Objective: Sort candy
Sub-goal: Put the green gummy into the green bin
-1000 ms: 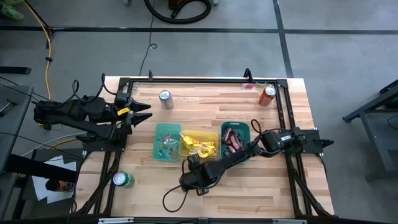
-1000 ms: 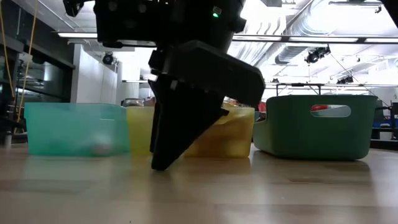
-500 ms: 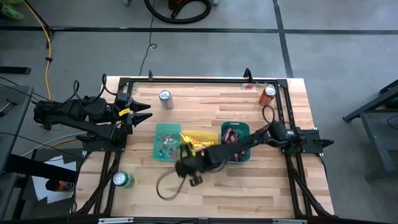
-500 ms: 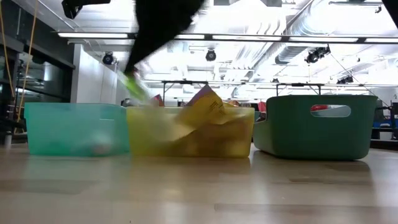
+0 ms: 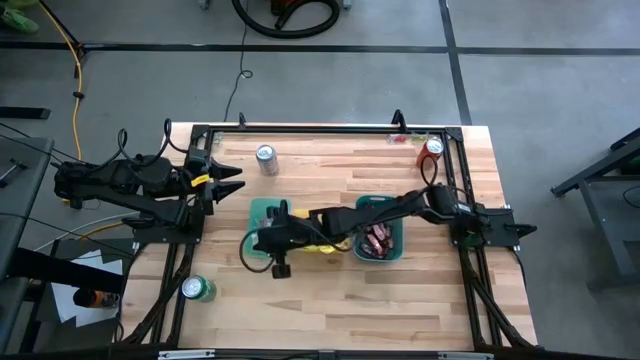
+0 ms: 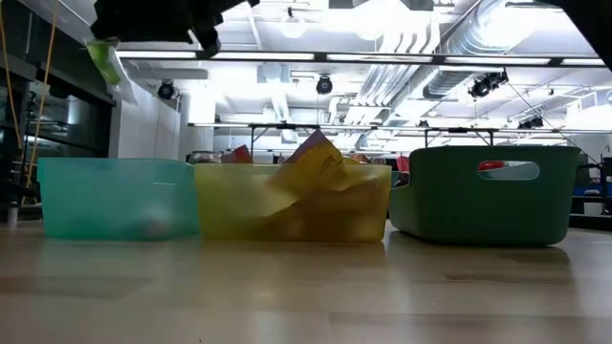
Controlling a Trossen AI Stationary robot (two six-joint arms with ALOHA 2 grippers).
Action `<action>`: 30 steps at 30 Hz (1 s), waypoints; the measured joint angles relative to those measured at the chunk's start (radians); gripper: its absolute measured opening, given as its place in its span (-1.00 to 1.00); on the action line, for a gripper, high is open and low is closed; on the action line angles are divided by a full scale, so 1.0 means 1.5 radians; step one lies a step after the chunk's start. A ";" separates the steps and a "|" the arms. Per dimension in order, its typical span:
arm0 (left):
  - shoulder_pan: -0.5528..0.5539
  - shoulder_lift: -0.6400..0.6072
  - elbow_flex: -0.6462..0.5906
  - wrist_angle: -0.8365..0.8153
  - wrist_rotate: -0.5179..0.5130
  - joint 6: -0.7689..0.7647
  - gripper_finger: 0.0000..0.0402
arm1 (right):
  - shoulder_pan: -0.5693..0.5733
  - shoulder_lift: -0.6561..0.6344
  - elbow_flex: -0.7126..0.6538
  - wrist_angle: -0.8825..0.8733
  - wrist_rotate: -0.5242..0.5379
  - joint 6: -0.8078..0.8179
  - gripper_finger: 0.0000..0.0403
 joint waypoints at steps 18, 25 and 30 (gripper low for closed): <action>0.000 0.000 0.000 -0.001 -0.006 0.007 0.05 | -0.047 0.000 0.000 0.001 0.003 0.036 -1.00; 0.000 0.000 0.000 -0.001 -0.006 0.017 0.05 | -0.049 0.001 0.000 0.001 0.003 0.036 -1.00; 0.000 0.000 0.000 -0.001 -0.006 0.017 0.05 | -0.049 0.001 0.000 0.001 0.003 0.036 -1.00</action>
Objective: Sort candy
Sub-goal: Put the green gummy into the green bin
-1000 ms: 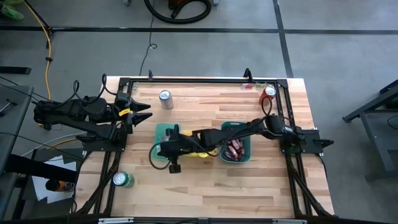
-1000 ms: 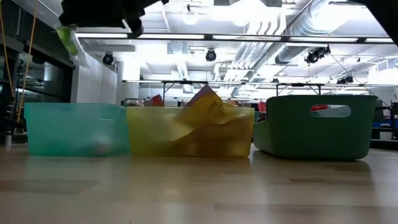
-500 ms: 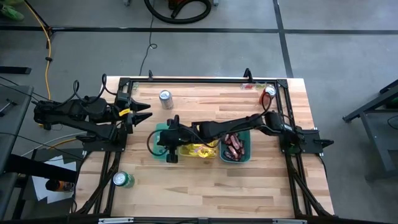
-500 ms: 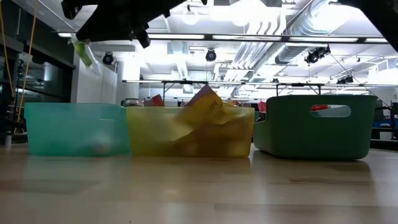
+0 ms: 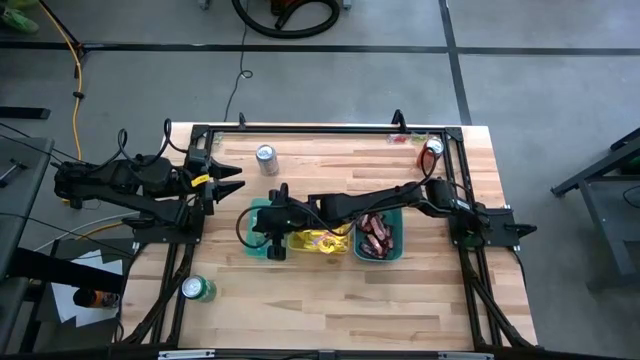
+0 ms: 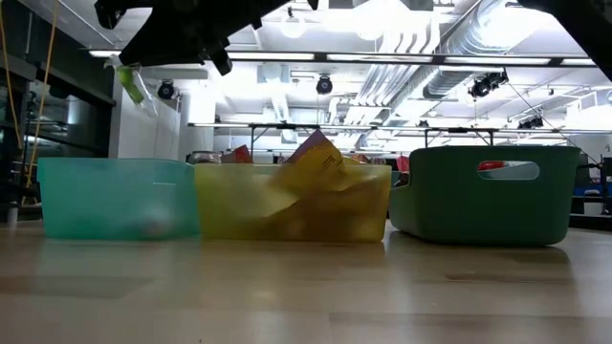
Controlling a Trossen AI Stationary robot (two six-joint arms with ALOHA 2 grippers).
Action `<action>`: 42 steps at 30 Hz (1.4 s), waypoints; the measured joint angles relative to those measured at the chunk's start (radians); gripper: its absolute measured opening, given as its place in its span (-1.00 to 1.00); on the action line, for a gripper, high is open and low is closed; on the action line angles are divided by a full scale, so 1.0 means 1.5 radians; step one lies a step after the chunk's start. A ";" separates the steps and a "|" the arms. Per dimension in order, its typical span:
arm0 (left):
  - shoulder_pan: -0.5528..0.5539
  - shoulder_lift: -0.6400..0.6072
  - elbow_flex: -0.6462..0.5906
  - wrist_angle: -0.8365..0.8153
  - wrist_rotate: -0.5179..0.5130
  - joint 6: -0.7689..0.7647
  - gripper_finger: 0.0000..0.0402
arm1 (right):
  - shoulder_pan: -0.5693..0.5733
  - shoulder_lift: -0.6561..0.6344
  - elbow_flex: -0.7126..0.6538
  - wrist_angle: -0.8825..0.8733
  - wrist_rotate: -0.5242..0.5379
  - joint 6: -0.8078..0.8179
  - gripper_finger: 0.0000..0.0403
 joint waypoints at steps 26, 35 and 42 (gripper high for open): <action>0.000 0.000 0.000 0.175 0.086 0.030 0.05 | -0.006 -0.054 0.000 -0.021 -0.006 0.047 -1.00; 0.000 0.000 -0.002 0.351 0.102 0.151 0.05 | -0.017 -0.185 0.001 -0.206 -0.003 0.015 -1.00; 0.000 0.015 -0.099 0.441 0.108 0.110 0.05 | -0.017 -0.241 0.000 -0.469 -0.003 0.011 -1.00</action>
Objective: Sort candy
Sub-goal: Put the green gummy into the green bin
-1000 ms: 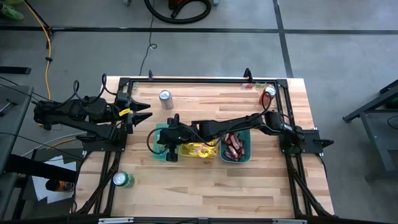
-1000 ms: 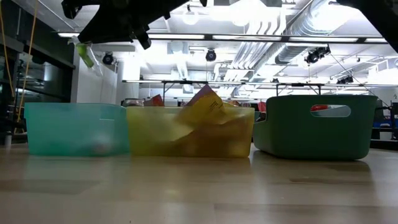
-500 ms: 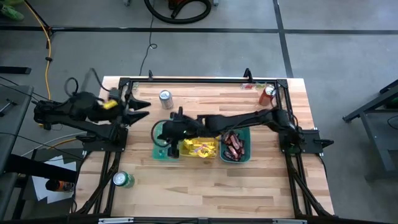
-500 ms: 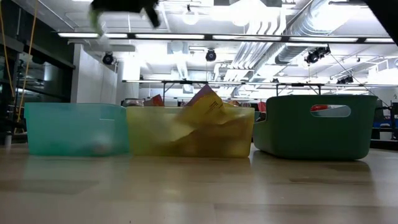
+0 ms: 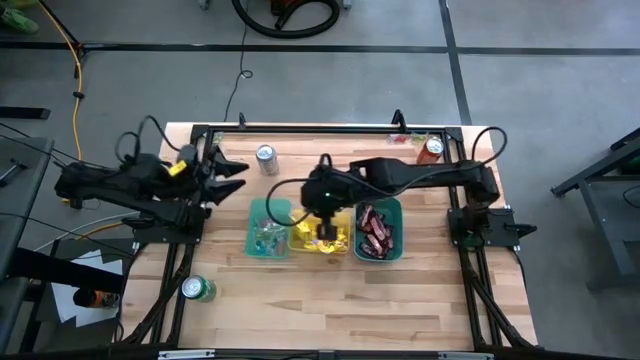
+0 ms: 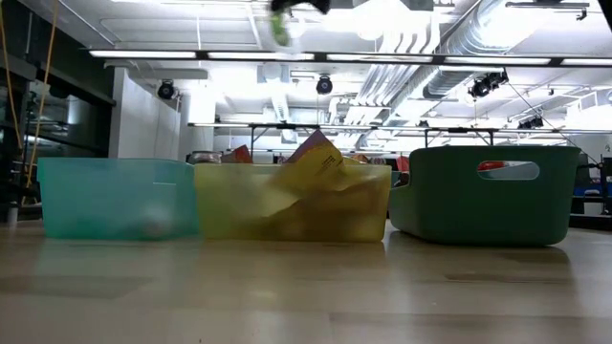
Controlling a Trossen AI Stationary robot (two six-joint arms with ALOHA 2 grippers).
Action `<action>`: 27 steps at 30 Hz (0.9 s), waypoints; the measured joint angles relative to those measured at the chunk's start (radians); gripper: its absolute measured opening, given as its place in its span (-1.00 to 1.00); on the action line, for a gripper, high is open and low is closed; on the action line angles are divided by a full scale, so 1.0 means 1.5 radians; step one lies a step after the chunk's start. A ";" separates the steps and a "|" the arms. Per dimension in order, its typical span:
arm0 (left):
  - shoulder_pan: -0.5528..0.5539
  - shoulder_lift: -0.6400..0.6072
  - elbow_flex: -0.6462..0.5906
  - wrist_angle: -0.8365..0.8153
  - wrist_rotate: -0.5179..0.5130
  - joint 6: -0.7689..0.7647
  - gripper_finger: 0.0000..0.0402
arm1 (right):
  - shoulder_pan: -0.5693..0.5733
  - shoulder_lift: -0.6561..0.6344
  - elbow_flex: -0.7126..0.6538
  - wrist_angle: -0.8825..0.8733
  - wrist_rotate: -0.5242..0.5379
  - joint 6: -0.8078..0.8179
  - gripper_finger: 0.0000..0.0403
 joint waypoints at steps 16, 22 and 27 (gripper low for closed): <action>-0.001 -0.037 -0.115 0.126 0.033 -0.104 0.05 | 0.016 -0.290 -0.425 0.266 0.019 0.180 -1.00; -0.001 -0.040 -0.115 0.127 0.016 -0.090 0.05 | 0.013 -0.311 -0.683 0.845 0.051 0.309 -1.00; 0.000 -0.040 -0.115 0.127 -0.004 -0.087 0.05 | 0.011 -0.147 -0.654 1.005 0.082 0.314 -1.00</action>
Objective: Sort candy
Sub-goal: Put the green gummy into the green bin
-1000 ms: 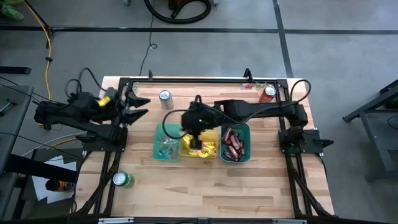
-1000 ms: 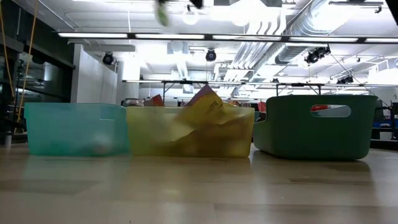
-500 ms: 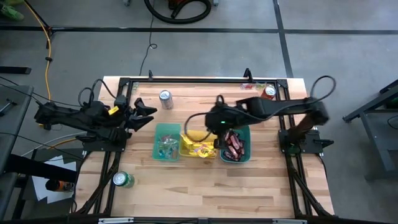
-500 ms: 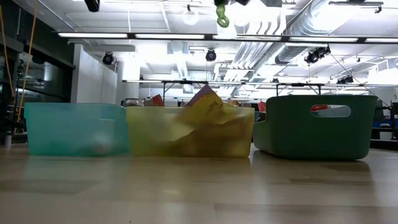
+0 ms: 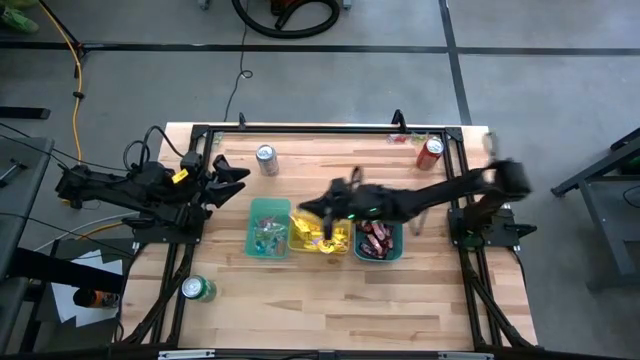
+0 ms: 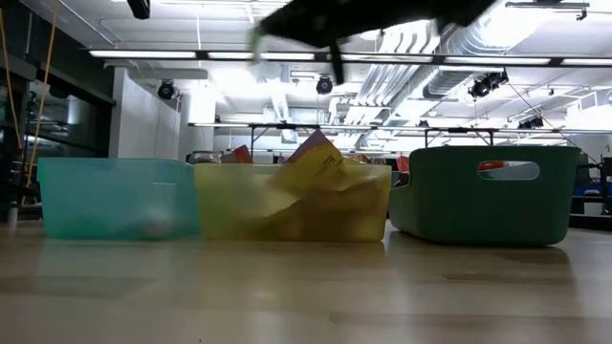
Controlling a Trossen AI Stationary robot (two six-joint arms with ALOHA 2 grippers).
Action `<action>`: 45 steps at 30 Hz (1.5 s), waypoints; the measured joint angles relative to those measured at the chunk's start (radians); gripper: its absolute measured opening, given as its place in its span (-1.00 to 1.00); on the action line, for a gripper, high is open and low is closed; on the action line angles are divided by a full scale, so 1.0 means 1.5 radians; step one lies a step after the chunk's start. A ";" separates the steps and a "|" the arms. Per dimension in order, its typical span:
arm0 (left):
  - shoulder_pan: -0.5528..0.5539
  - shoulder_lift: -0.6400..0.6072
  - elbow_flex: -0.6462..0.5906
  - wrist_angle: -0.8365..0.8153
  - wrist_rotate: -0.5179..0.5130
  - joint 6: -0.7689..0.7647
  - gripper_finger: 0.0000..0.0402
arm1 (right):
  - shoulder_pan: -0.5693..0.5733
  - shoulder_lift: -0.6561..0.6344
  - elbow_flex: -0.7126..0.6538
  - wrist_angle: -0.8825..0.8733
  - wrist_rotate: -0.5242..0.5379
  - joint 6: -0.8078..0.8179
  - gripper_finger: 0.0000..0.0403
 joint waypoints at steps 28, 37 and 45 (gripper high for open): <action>0.000 -0.004 0.001 -0.003 -0.004 -0.005 0.05 | -0.035 0.225 0.410 -0.376 -0.171 -0.060 0.10; 0.000 0.001 0.001 -0.019 -0.013 -0.006 0.05 | -0.041 0.042 0.411 -0.712 -0.048 -0.169 0.12; 0.031 0.113 0.051 -0.100 -0.104 -0.039 0.05 | -0.040 -0.110 0.373 -0.914 0.092 -0.124 0.12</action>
